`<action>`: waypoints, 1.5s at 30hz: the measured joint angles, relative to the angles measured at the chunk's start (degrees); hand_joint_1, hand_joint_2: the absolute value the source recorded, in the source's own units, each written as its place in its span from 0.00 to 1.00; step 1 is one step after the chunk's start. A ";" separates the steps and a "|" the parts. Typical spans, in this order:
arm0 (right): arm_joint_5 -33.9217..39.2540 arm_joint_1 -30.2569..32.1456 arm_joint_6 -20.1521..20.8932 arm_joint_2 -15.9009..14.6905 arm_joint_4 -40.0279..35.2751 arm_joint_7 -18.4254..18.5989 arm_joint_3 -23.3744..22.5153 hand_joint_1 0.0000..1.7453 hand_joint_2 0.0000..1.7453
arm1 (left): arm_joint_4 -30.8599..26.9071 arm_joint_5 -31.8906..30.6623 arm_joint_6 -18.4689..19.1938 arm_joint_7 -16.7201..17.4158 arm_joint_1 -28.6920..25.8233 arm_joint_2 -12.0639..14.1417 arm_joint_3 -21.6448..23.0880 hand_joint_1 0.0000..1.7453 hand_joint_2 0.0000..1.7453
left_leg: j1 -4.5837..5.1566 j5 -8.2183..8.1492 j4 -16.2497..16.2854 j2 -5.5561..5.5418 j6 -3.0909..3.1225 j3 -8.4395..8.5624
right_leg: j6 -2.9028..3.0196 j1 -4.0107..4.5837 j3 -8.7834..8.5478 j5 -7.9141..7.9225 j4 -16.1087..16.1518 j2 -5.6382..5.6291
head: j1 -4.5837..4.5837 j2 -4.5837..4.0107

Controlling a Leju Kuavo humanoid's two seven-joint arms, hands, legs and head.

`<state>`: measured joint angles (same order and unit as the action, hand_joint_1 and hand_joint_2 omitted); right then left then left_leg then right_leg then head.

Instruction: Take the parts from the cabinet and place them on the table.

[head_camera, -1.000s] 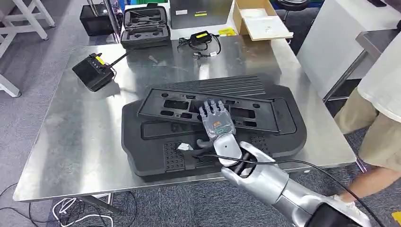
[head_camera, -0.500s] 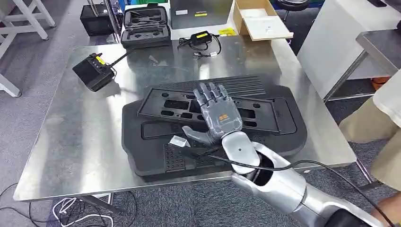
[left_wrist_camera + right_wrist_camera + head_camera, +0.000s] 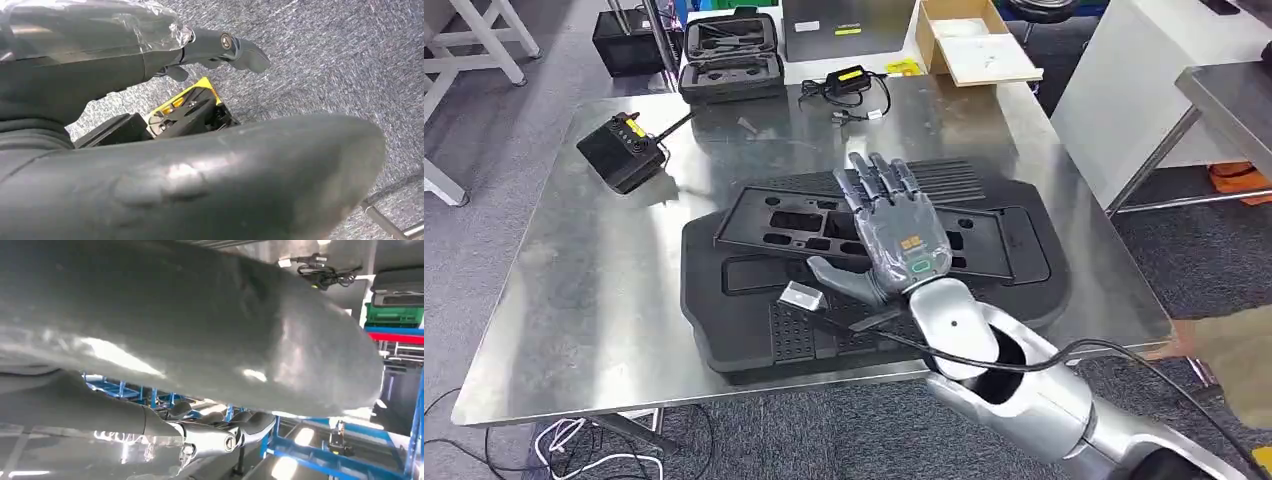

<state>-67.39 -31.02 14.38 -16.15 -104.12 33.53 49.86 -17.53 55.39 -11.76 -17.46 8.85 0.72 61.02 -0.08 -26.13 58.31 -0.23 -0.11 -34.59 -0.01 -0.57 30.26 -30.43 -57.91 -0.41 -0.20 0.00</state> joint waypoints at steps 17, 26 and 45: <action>-5.55 7.27 -38.47 -0.24 -4.51 -5.95 -6.41 0.00 0.00 | 0.00 -0.09 -1.40 -1.22 -0.14 -0.07 0.00 0.00 0.00 | 0.00 -0.06 0.00 -0.04 0.01 0.00 | -0.02 -0.02 -0.02 -0.03 0.02 0.05 | 0.02 -0.02; 16.12 19.21 -53.97 5.29 -7.06 -39.24 -19.26 0.00 1.00 | 0.00 -1.53 -3.98 0.15 0.07 -0.31 0.00 0.00 0.00 | 0.00 -0.08 0.00 -0.05 0.00 0.02 | 0.00 0.00 -0.06 -0.05 0.03 0.07 | 0.02 0.00; 25.55 26.59 -54.23 16.31 -7.39 -44.98 -33.90 0.00 1.00 | 0.00 -0.74 -5.33 -0.39 -0.19 -0.72 0.00 0.00 0.00 | -0.49 0.31 -1.76 0.40 1.61 1.27 | -1.32 -0.56 4.06 -6.10 -9.85 0.15 | -0.74 0.00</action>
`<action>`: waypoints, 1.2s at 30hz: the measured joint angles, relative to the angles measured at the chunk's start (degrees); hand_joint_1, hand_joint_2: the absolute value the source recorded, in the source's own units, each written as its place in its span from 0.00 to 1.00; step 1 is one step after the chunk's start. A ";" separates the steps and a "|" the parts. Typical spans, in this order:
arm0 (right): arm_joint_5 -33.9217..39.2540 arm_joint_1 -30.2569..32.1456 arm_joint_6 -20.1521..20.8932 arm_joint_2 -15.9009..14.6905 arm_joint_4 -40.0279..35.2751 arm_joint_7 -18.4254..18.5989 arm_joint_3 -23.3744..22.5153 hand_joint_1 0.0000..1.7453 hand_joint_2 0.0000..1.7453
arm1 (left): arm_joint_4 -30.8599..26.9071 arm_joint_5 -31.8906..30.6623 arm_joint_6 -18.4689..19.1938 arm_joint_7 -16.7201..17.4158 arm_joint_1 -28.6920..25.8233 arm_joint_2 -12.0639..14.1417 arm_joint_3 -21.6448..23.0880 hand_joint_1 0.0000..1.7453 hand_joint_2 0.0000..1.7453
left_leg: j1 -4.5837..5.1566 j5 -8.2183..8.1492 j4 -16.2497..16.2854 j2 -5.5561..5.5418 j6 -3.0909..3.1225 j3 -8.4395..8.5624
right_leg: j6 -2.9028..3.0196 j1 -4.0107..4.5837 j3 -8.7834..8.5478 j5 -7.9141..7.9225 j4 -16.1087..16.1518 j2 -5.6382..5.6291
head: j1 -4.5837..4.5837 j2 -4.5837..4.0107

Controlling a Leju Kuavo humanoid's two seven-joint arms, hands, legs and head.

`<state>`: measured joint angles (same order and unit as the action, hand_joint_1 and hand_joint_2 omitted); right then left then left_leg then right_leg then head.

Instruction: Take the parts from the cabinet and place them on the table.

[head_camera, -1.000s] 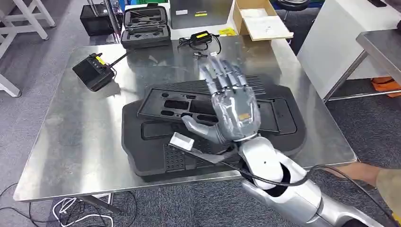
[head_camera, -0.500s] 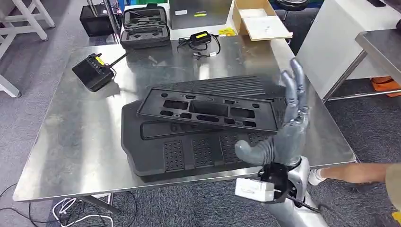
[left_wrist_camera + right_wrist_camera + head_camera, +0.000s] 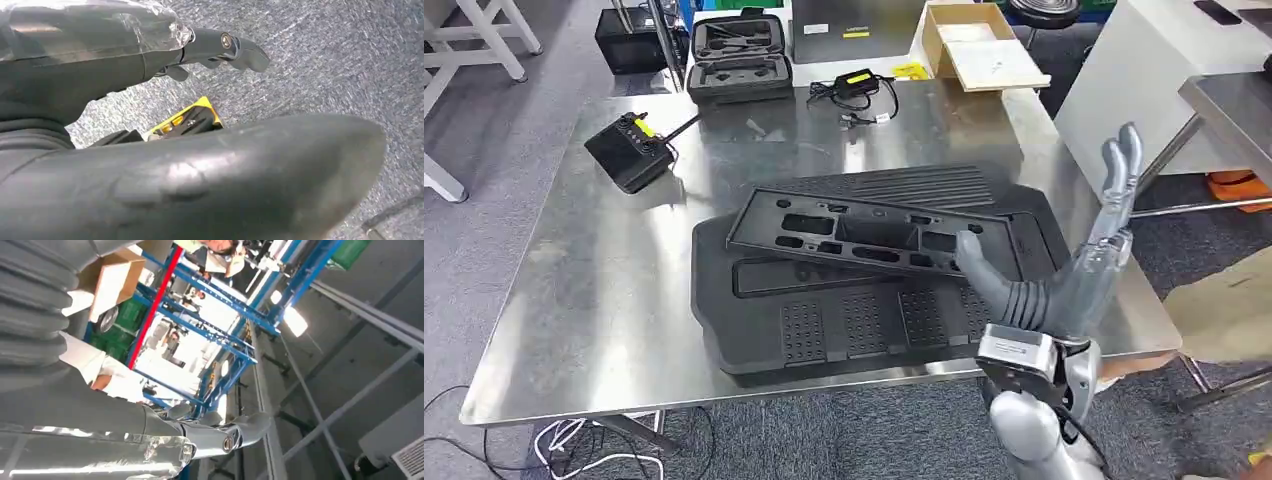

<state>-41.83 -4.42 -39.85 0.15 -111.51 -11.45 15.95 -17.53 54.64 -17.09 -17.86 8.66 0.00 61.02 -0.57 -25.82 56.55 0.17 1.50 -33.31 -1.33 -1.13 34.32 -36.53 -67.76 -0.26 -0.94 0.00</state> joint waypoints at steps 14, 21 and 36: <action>-1.22 0.43 -0.04 -0.11 0.98 6.58 -0.37 0.00 1.00 | 0.04 -0.07 0.18 -0.24 -0.04 -0.24 0.00 0.00 0.00 | -0.65 -4.85 6.73 -0.33 -3.72 -2.08 | 2.05 -0.49 -1.68 7.58 8.43 -0.16 | -0.08 0.00; -1.49 0.47 -0.04 -0.13 1.53 7.63 -0.37 0.00 1.00 | 0.04 -0.09 0.17 -0.24 -0.13 -0.24 0.00 0.00 0.00 | 0.60 -3.51 7.48 -0.38 -1.61 -0.71 | 2.53 0.86 -1.45 7.82 8.37 -0.04 | 1.25 0.00; -1.53 0.49 -0.04 -1.01 1.79 8.79 -0.30 0.00 1.00 | 0.11 -0.11 0.28 -0.94 -0.05 -0.46 0.00 0.00 0.00 | 0.36 -1.25 1.52 0.37 -0.21 0.18 | -0.41 -0.05 -0.75 5.45 2.94 0.16 | -0.92 0.00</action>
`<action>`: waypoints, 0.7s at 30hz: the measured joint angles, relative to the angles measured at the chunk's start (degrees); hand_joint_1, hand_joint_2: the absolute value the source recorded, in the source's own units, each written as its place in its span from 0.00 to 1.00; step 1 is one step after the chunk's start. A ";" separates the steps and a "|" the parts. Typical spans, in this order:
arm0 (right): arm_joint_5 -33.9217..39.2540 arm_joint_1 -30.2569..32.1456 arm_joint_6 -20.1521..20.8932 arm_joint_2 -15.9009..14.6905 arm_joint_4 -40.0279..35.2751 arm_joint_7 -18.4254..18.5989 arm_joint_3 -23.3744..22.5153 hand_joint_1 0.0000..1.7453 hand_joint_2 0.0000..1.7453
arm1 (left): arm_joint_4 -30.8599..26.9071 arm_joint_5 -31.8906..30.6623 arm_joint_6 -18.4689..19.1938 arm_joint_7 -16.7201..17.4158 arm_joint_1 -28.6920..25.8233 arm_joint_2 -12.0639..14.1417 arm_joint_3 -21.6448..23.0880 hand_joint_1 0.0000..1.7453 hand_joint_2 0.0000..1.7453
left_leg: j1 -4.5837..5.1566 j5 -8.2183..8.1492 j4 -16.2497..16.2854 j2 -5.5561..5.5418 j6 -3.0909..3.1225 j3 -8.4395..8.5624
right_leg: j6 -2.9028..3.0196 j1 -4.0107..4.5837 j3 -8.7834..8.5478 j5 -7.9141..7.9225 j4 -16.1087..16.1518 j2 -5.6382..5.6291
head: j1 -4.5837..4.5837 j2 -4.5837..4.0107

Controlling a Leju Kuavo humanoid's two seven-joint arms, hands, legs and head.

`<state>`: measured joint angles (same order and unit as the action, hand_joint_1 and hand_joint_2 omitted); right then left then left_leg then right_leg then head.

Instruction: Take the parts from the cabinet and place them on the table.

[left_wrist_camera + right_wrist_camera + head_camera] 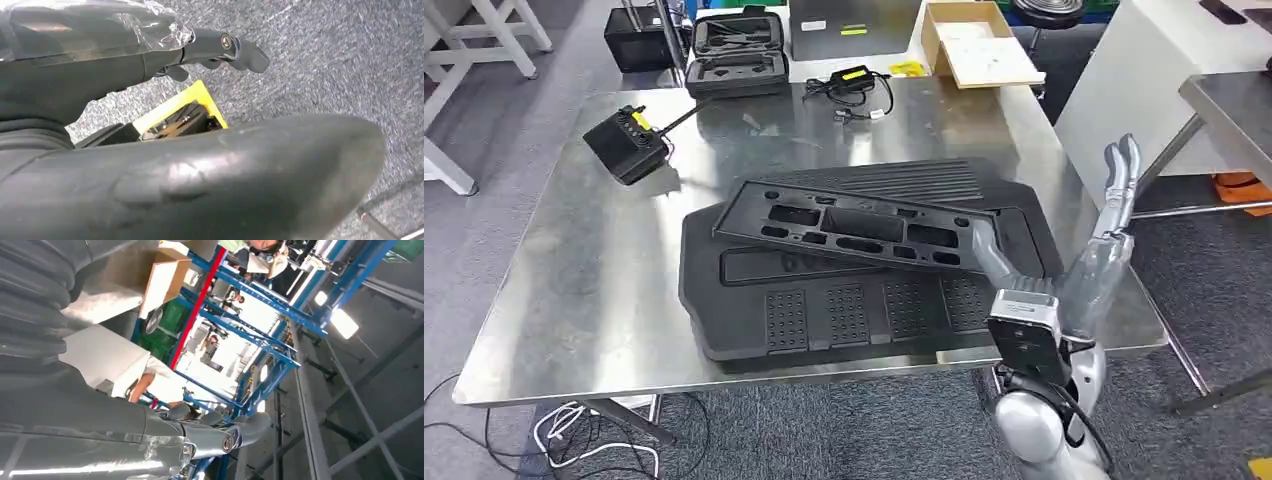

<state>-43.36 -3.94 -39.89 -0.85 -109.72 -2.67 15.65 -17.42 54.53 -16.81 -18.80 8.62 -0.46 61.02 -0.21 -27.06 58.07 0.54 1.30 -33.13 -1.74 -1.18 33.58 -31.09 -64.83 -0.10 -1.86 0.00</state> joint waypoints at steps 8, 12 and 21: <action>0.00 0.01 0.00 -0.15 0.07 0.04 0.02 0.00 1.00 | 0.02 0.00 -0.02 -0.15 0.03 0.00 0.00 0.00 0.00 | 0.10 -2.37 3.54 -0.22 -2.59 -1.80 | 2.80 0.05 -1.38 2.12 5.85 -0.03 | 0.52 0.00; 0.00 0.08 0.00 -0.17 0.07 0.02 0.02 0.00 1.00 | 0.02 0.00 -0.07 -0.17 -0.13 0.00 0.00 0.00 0.00 | -0.30 -9.99 18.17 -0.21 -3.34 -7.02 | 3.16 0.21 -0.16 2.89 5.66 0.19 | 1.64 0.00; 0.26 0.27 0.00 -0.17 0.07 0.02 0.04 0.00 1.00 | 0.02 0.04 -0.09 -0.42 -0.40 0.00 0.00 0.00 0.00 | 0.53 -2.54 -0.28 -0.32 -1.10 3.18 | 1.01 0.21 0.60 4.39 5.81 0.19 | 2.19 0.00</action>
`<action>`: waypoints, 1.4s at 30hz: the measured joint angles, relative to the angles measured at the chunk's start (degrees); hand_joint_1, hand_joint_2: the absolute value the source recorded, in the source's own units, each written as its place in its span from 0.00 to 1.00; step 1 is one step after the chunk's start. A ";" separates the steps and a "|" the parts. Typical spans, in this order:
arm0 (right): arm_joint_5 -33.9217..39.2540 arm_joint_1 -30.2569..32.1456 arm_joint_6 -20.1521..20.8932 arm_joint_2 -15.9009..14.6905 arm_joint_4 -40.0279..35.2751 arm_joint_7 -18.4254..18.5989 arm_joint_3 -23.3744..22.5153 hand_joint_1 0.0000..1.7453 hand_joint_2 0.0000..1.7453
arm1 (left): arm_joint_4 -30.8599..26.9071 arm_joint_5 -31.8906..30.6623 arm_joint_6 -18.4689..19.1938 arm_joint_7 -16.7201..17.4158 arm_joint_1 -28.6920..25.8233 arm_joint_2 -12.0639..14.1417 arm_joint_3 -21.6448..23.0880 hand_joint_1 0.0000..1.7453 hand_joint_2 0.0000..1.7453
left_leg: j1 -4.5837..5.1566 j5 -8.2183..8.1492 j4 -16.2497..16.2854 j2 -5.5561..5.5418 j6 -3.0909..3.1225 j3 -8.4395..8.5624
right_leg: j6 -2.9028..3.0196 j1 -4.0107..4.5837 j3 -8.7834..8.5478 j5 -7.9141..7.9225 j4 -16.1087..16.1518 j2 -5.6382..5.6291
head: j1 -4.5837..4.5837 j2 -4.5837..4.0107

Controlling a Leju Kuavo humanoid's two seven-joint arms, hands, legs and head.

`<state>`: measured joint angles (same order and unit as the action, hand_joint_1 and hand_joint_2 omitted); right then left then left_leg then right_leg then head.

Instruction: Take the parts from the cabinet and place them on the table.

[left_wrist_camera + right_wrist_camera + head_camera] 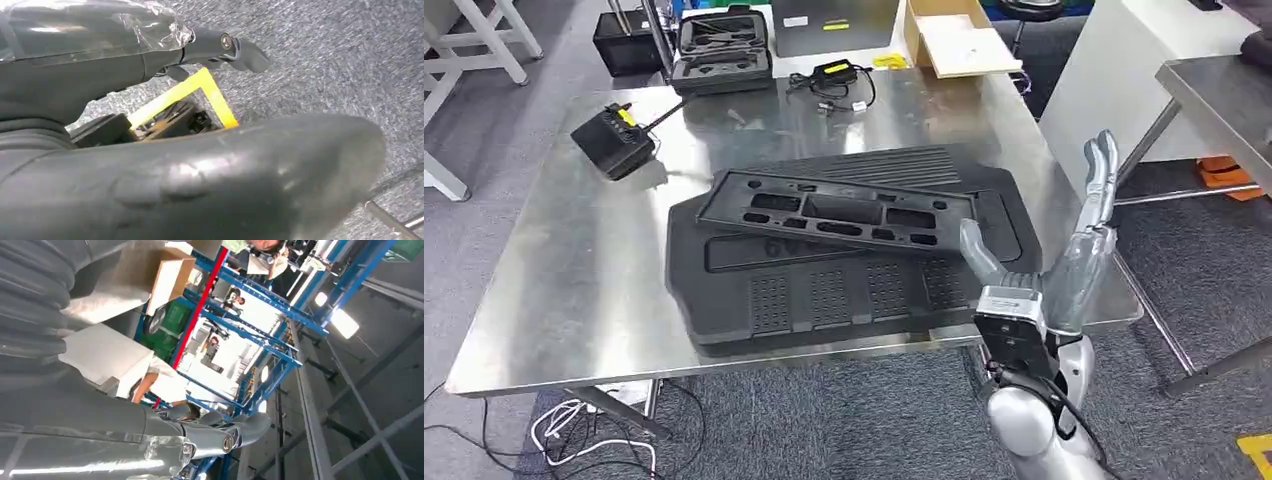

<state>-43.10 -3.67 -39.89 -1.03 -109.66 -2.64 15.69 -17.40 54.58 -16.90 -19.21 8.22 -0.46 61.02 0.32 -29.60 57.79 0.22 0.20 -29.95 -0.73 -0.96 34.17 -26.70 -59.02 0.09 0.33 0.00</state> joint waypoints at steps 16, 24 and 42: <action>-0.11 -0.19 0.00 -0.63 0.02 0.81 0.07 0.00 1.00 | 0.04 0.24 -0.09 -0.22 -0.19 -0.09 0.00 0.00 0.00 | -0.18 3.26 1.31 0.38 -0.81 -4.48 | 0.94 -0.09 -4.18 -3.71 0.83 -0.03 | -1.81 0.00; -0.61 0.15 0.00 -0.63 0.02 1.27 0.09 0.00 1.00 | 0.07 0.04 0.44 -0.20 -0.42 -0.09 0.00 0.00 0.00 | -0.94 -3.82 12.56 0.14 -2.17 -5.54 | 1.87 -0.03 -1.29 -1.40 0.58 0.18 | 0.00 0.00; -0.61 0.30 0.00 -0.76 0.02 1.36 0.13 0.00 1.00 | 0.35 0.00 0.50 -0.20 -0.30 -0.20 0.00 0.00 0.00 | -0.33 2.78 0.76 0.46 0.60 -3.87 | -0.92 -0.07 -4.97 -4.82 0.44 0.06 | -0.92 0.00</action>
<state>-43.71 -3.37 -39.89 -1.79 -109.63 -1.29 15.82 -17.05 54.58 -16.39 -19.41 7.92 -0.66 61.02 -0.01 -26.83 58.56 0.68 0.80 -33.82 -1.65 -1.04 29.20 -31.51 -58.58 0.15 -0.59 0.00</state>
